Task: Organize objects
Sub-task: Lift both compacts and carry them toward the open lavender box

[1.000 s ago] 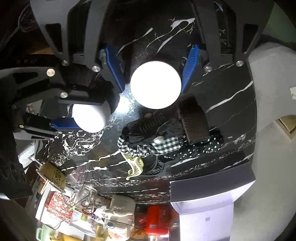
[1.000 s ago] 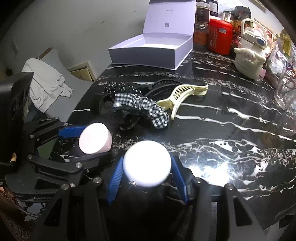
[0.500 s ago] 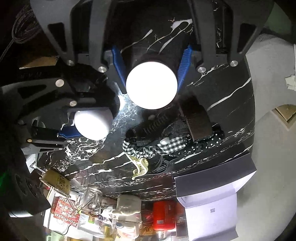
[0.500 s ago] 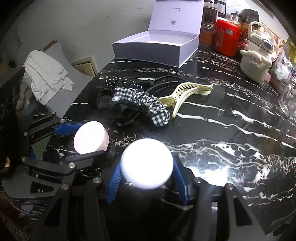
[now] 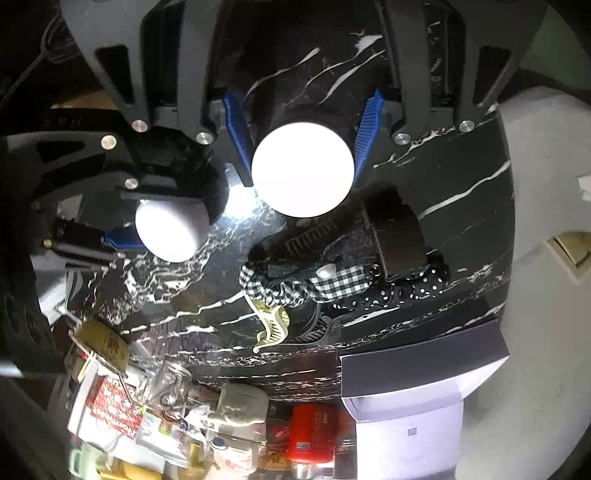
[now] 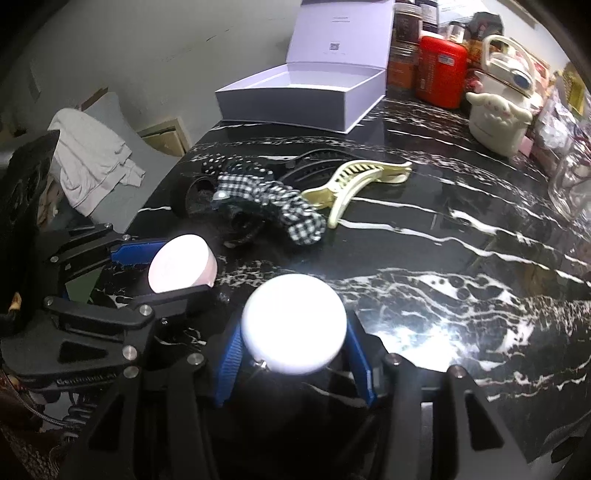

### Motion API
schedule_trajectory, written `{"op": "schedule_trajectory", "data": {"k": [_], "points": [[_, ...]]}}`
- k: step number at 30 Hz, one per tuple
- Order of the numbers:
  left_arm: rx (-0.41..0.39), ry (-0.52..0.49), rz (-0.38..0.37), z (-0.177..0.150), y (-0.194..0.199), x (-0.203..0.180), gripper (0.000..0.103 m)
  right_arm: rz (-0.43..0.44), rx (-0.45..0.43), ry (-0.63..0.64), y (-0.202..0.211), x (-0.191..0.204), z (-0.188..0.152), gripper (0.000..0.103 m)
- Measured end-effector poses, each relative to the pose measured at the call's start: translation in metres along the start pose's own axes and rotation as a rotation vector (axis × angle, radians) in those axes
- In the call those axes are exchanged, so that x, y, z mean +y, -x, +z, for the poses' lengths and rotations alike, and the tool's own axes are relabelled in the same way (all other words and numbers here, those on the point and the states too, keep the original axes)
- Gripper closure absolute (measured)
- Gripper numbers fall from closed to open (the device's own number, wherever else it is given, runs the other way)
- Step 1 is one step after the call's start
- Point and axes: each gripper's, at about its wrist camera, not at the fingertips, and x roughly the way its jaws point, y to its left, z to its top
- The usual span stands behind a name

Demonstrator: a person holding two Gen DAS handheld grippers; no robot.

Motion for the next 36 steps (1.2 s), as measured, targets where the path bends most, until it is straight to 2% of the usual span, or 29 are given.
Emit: {"op": "schedule_trajectory", "data": {"k": [3,11,16,27,31,33,36], "points": [[0.015,0.008,-0.018,0.004,-0.001,-0.004,0.054,-0.009,-0.013,-0.014,0.007,-0.005,-0.002,0.05],[-0.02,-0.004,-0.021,0.017,0.013,-0.017,0.054,0.002,-0.055,-0.006,0.025,-0.012,0.0,0.05],[-0.045,-0.033,0.004,0.032,0.018,-0.022,0.054,0.005,-0.055,0.001,0.023,-0.017,0.009,0.05],[-0.054,-0.06,-0.033,0.076,0.007,-0.001,0.054,-0.036,-0.077,0.059,0.015,-0.026,0.056,0.05],[-0.053,-0.041,-0.063,0.095,0.002,0.013,0.054,-0.023,-0.072,0.067,0.008,-0.028,0.076,0.05],[-0.061,-0.052,-0.053,0.102,0.002,0.018,0.054,0.005,-0.059,0.084,0.003,-0.029,0.087,0.05],[-0.068,-0.078,-0.031,0.116,0.0,0.026,0.054,0.002,-0.058,0.127,-0.004,-0.027,0.106,0.05]]}}
